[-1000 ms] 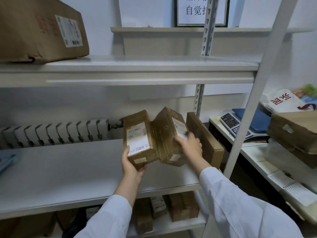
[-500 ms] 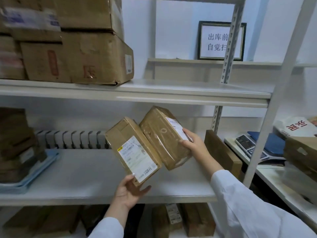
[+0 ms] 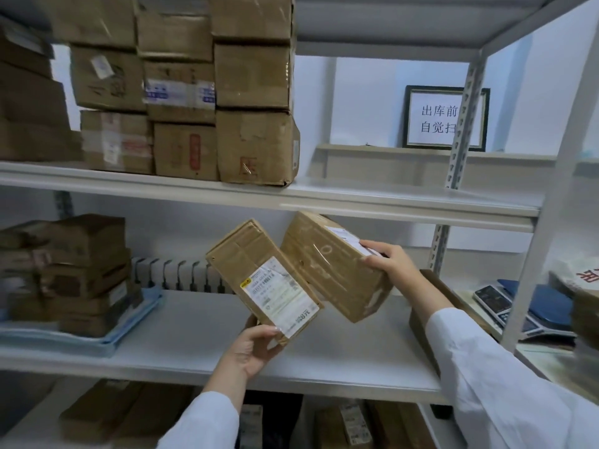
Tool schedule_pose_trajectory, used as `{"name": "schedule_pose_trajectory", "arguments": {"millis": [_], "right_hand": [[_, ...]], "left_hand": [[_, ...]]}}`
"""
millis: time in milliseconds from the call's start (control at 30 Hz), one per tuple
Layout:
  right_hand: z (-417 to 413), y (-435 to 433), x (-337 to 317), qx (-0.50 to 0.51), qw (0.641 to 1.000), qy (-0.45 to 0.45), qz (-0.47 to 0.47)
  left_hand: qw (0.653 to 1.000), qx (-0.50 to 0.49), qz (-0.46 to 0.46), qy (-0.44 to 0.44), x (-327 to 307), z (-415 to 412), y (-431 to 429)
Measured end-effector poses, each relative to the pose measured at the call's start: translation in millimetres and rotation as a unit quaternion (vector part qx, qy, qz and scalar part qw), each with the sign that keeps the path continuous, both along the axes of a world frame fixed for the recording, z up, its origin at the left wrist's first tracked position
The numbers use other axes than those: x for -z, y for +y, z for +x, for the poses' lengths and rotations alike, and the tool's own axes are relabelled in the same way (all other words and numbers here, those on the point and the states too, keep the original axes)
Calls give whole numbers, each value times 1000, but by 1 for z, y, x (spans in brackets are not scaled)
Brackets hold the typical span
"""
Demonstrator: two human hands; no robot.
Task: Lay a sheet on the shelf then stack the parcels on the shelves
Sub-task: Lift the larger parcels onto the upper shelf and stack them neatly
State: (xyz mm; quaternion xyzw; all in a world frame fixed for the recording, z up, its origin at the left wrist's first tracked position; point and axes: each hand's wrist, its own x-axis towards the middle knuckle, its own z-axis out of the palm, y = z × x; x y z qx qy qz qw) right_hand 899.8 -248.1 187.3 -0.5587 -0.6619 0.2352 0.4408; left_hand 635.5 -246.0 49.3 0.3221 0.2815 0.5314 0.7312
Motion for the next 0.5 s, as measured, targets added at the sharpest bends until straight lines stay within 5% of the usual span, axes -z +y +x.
{"name": "schedule_pose_trajectory", "arguments": {"millis": [500], "right_hand": [[-35,-21,-29,-65,998,-16,13]], "left_hand": [[992,-103,-26,-62,-33,-23,-24]]}}
